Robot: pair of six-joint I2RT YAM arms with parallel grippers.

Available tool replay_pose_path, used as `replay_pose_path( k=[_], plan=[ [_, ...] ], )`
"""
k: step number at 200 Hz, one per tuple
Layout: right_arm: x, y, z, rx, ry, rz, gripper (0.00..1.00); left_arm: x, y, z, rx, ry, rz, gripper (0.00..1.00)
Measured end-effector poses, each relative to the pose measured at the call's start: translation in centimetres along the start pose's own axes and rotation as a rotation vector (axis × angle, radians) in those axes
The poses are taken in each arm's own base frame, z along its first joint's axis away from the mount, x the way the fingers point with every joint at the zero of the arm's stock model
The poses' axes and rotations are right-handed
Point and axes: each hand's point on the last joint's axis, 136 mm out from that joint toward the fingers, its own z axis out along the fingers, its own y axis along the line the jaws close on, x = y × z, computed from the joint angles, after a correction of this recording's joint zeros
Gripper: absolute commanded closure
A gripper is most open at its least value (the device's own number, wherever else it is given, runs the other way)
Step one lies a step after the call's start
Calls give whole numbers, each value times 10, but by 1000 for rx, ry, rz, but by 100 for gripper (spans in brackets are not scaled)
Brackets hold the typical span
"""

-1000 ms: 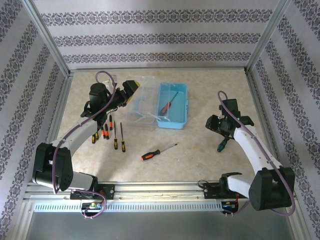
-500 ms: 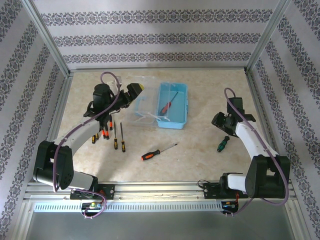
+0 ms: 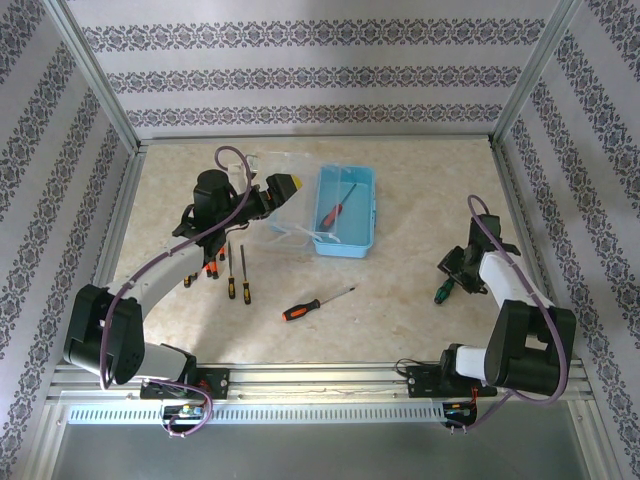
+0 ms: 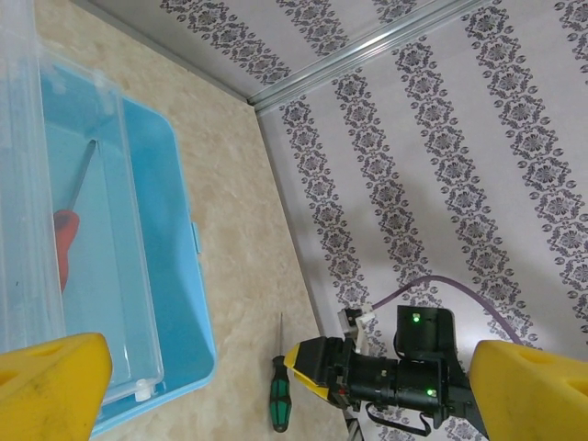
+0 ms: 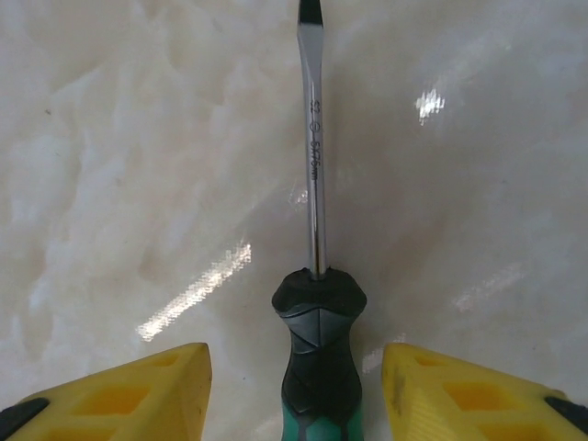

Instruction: Pack the tool kit

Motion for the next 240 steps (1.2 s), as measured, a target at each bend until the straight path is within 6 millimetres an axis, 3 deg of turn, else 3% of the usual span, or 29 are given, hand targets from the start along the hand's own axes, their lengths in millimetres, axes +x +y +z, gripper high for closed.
replay_pose_path(
  k=[51,70,108,136,169,211,240],
  plan=[
    [8,3,18,-12,71,3,66,0,1,0,-1,1,-1,0],
    [11,5,25,-15,101,2,66,1,4,2,-6,5,-6,0],
    [11,9,26,13,127,-21,81,2,7,4,-12,9,-11,0],
    [12,23,27,3,131,-84,83,2,7,4,-11,11,-12,0],
    [11,57,18,-49,124,-167,83,3,7,4,-10,13,-12,0],
    [-16,128,-30,-159,-9,-295,83,1,8,3,-13,7,-13,0],
    [-1,184,-54,-249,-46,-415,83,-6,16,0,-44,-24,-20,0]
  ],
)
